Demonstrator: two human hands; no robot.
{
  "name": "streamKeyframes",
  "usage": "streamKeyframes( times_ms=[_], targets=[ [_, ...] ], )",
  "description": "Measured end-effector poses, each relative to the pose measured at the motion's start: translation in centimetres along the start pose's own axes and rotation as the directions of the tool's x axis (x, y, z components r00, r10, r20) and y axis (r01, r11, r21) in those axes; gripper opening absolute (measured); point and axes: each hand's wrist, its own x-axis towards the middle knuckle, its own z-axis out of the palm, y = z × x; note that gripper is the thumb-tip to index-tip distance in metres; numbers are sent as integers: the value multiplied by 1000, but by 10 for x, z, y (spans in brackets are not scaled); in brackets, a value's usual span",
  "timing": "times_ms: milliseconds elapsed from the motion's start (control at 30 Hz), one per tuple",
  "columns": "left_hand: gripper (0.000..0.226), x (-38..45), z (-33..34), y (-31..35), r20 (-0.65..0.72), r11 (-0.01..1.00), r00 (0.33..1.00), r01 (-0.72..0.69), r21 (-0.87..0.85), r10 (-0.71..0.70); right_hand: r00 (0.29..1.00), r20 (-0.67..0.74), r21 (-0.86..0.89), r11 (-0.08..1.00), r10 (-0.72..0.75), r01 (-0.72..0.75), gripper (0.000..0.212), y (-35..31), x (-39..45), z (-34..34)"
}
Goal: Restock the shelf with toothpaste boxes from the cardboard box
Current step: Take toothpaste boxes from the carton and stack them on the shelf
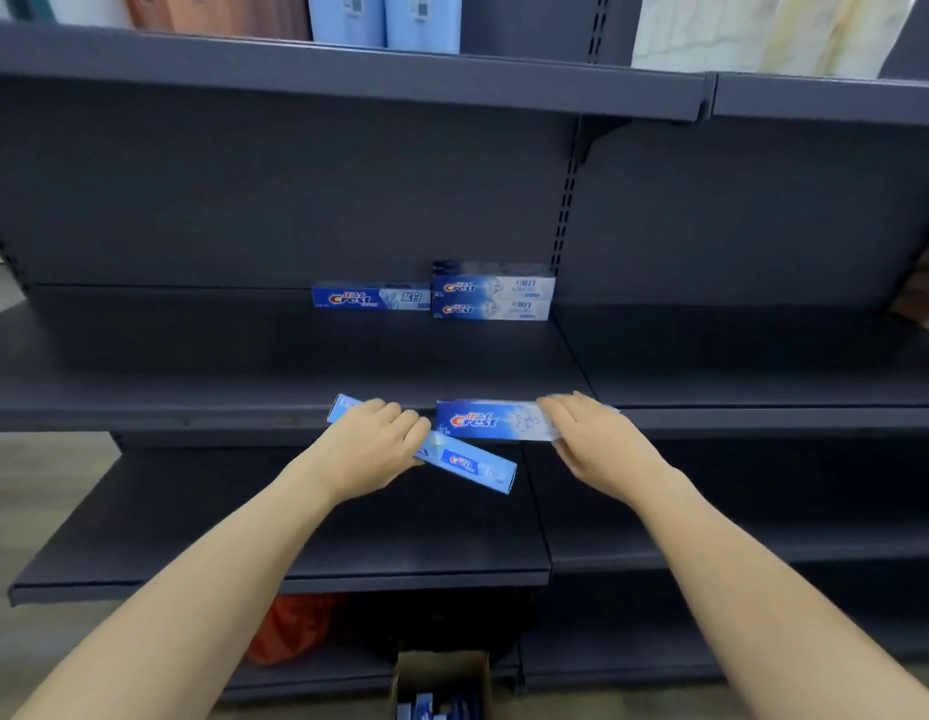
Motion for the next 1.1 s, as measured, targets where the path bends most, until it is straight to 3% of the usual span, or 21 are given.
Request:
streamKeyframes(
  times_ms=[200, 367, 500, 633, 800, 1100],
  targets=[
    [37, 22, -10, -25, 14, 989, 989, 147, 11, -147, 998, 39, 73, 996, 50, -53, 51, 10, 27, -3],
    [42, 29, 2, -52, 65, 977, 975, 211, 33, -213, 986, 149, 129, 987, 76, -95, 53, 9, 54, 1],
    [45, 33, 9, -66, 164, 969, 961, 237, -66, -224, 956, 278, 136, 982, 93, -135, 53, 6, 77, 8],
    [51, 38, 28, -77, 287, 930, 913, 340, -139, -291, 895, 435, 165, 969, 97, -185, 55, 10, 105, 13],
    [50, 45, 44, -93, 337, 909, 891, 376, -179, -303, 783, 610, 202, 931, 122, -303, 55, 14, 136, 10],
    [58, 48, 56, -119, 287, 900, 934, 302, -316, -212, 646, 725, 175, 844, 237, -506, 64, 16, 154, -5]
  ],
)
